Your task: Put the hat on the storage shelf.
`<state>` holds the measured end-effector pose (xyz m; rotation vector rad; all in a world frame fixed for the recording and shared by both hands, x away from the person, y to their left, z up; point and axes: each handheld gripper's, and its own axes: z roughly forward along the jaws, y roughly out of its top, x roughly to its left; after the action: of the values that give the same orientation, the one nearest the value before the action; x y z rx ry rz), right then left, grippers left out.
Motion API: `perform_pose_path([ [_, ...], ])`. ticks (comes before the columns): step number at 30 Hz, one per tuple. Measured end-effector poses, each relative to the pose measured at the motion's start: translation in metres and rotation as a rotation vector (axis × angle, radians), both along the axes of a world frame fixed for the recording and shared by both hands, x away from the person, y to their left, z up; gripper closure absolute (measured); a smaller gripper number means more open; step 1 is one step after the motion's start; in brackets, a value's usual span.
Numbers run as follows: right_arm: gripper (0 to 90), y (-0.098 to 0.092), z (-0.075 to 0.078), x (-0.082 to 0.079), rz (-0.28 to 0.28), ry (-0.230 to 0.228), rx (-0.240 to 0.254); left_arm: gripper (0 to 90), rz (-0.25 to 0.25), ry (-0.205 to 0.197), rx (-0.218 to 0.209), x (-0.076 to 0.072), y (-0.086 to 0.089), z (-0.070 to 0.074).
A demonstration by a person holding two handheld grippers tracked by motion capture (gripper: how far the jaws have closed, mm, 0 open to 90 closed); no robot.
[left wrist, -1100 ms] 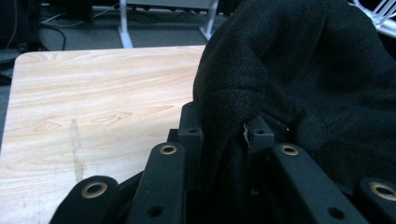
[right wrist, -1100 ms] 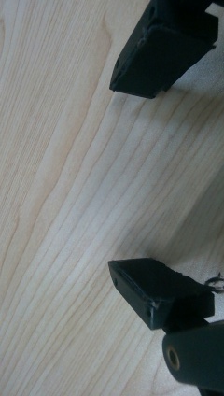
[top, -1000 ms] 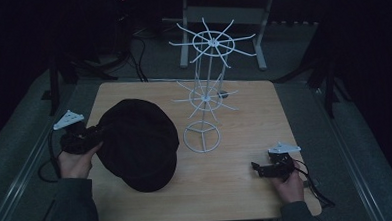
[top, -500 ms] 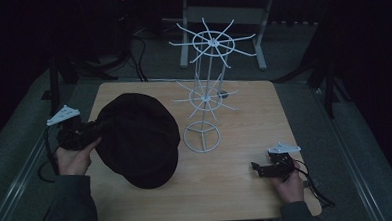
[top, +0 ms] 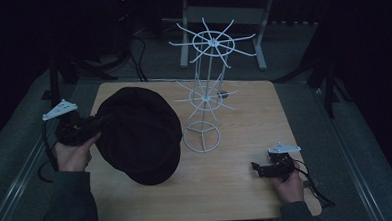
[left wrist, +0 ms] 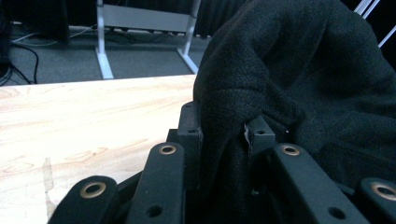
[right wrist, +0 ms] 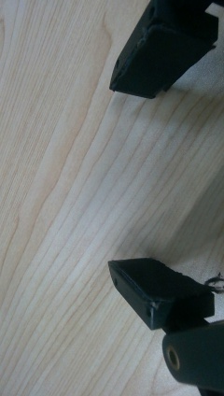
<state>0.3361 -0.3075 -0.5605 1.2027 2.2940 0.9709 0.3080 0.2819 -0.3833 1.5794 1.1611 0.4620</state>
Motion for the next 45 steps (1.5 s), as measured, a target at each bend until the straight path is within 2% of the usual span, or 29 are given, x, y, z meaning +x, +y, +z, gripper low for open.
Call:
perform_pose_path([
  [17, 12.1, 0.0, 0.0, 0.0, 0.0, 0.0, 0.0, 74.8, -0.038, -0.044, -0.024, 0.003, -0.006, 0.022],
  [45, 12.1, 0.0, 0.0, 0.0, 0.0, 0.0, 0.0, 74.7, -0.078, -0.086, -0.065, 0.005, -0.006, 0.045],
])
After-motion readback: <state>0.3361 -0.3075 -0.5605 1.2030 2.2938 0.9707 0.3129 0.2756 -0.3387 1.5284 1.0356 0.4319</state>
